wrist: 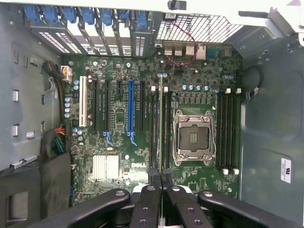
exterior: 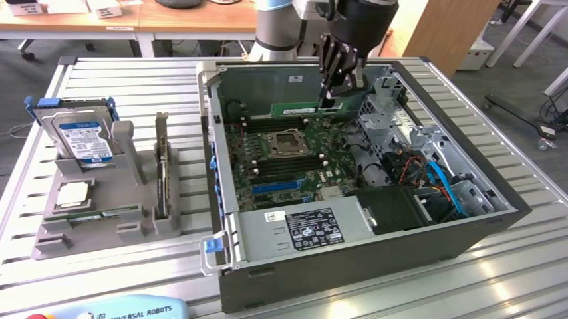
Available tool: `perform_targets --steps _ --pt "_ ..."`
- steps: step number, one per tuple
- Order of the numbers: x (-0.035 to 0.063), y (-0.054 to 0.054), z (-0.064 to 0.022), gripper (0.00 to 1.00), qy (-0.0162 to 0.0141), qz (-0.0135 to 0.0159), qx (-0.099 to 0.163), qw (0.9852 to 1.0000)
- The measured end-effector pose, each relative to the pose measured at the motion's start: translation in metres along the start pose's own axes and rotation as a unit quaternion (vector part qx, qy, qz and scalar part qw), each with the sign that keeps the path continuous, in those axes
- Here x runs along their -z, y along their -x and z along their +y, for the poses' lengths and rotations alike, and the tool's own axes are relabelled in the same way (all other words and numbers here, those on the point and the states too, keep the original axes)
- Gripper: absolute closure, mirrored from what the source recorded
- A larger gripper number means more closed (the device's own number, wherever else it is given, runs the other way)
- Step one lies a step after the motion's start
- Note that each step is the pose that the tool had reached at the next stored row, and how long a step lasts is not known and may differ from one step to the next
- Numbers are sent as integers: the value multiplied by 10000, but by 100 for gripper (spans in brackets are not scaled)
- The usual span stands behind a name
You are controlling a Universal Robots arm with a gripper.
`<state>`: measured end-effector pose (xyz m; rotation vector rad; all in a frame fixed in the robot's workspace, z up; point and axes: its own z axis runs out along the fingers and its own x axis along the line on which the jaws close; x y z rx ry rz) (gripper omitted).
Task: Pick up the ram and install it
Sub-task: 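Insert the ram into the slot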
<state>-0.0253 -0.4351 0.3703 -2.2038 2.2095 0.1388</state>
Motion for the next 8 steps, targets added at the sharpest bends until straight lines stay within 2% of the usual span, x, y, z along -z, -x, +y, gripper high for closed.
perform_targets --steps 8 --pt "-146 -11 -8 88 0 0 0 10000"
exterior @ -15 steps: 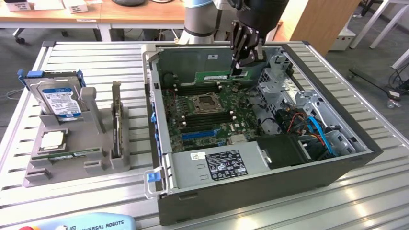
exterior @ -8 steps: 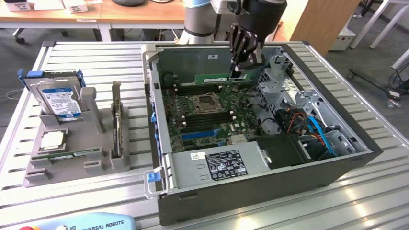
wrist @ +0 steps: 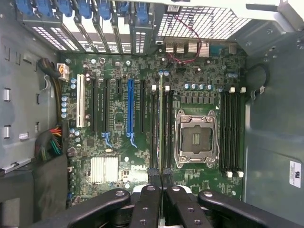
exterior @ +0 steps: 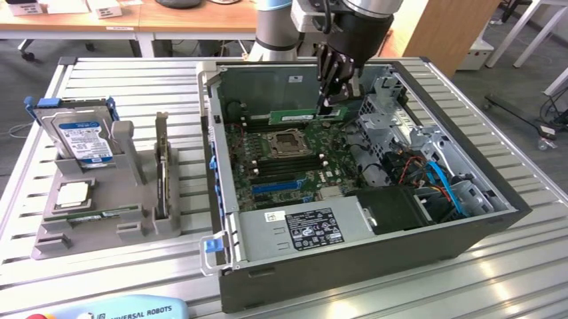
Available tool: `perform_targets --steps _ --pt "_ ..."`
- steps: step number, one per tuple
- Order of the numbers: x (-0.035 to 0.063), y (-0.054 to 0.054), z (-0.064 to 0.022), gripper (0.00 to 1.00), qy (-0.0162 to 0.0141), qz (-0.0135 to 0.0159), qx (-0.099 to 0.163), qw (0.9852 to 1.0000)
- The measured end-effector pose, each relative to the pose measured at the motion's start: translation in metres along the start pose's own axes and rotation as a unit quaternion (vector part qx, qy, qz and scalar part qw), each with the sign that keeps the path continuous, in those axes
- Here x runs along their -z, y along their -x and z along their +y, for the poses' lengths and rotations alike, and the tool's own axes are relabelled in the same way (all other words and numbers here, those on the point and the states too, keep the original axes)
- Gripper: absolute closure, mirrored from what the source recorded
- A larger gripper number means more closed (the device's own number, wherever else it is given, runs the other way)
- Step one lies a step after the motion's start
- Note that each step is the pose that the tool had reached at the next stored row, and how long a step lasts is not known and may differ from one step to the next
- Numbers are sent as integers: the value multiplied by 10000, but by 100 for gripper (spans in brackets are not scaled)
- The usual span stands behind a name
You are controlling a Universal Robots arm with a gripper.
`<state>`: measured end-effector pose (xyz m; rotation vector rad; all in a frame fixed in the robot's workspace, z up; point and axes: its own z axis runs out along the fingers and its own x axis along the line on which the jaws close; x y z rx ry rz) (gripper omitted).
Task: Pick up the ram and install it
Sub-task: 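Insert the ram into the slot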
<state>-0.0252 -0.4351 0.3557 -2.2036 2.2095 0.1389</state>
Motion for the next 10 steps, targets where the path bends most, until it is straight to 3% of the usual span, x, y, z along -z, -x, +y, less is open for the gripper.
perform_targets --steps 10 --pt "-153 -12 -8 88 -1 -1 -9 10000"
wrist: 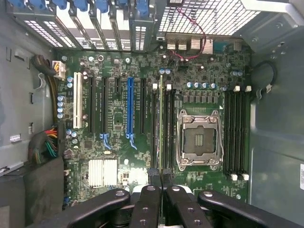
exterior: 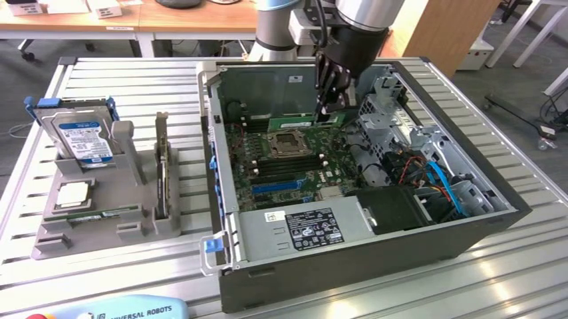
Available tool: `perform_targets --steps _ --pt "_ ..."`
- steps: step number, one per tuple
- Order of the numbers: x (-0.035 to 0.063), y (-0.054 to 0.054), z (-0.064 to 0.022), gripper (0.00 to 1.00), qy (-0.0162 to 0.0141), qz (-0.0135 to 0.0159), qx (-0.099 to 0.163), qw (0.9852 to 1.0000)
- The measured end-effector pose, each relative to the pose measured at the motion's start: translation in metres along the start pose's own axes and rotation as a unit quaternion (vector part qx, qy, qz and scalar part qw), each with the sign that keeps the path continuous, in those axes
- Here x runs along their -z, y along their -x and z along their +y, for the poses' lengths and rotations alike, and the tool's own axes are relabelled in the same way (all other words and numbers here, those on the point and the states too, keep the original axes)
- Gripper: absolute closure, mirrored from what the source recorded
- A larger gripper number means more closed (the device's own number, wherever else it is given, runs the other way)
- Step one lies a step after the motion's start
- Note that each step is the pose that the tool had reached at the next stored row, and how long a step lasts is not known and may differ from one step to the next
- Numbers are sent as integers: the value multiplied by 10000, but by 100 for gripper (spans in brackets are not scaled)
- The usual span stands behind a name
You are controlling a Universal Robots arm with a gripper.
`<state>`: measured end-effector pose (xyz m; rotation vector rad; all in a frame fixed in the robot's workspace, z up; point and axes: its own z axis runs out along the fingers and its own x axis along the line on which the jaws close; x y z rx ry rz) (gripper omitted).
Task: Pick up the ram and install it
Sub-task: 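Insert the ram into the slot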
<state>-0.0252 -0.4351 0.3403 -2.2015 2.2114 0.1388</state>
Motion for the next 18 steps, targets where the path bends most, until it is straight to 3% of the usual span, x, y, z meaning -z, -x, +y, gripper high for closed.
perform_targets --steps 18 --pt "-237 -18 -12 88 -4 0 -25 10000"
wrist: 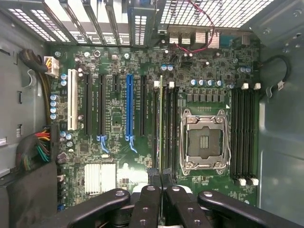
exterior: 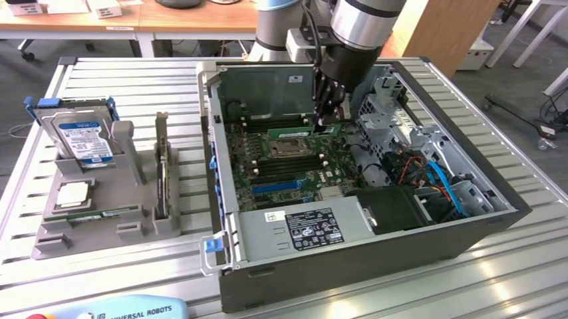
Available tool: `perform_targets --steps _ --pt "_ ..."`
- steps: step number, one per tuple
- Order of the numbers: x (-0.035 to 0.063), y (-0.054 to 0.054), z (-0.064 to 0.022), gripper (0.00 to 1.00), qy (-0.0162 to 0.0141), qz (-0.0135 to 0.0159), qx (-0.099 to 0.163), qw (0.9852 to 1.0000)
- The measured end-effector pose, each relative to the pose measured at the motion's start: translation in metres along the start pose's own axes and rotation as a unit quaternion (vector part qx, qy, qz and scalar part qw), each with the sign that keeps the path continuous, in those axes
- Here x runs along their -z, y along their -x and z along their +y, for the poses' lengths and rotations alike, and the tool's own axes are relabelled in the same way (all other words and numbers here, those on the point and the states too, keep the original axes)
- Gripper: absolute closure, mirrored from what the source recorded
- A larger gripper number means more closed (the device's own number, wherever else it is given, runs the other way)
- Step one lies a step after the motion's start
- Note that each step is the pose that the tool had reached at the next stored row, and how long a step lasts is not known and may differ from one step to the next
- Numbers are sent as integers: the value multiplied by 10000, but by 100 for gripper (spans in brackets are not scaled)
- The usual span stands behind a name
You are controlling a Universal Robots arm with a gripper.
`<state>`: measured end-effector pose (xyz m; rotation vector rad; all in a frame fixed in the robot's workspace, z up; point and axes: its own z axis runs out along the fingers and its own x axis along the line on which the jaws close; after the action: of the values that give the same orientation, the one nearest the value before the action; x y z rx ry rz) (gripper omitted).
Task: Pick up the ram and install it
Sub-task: 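Insert the ram into the slot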
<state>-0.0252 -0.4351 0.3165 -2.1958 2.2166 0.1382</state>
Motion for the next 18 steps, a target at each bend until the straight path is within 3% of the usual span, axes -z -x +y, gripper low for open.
perform_targets --steps 18 --pt "-211 -16 -11 88 -6 -2 -19 10000"
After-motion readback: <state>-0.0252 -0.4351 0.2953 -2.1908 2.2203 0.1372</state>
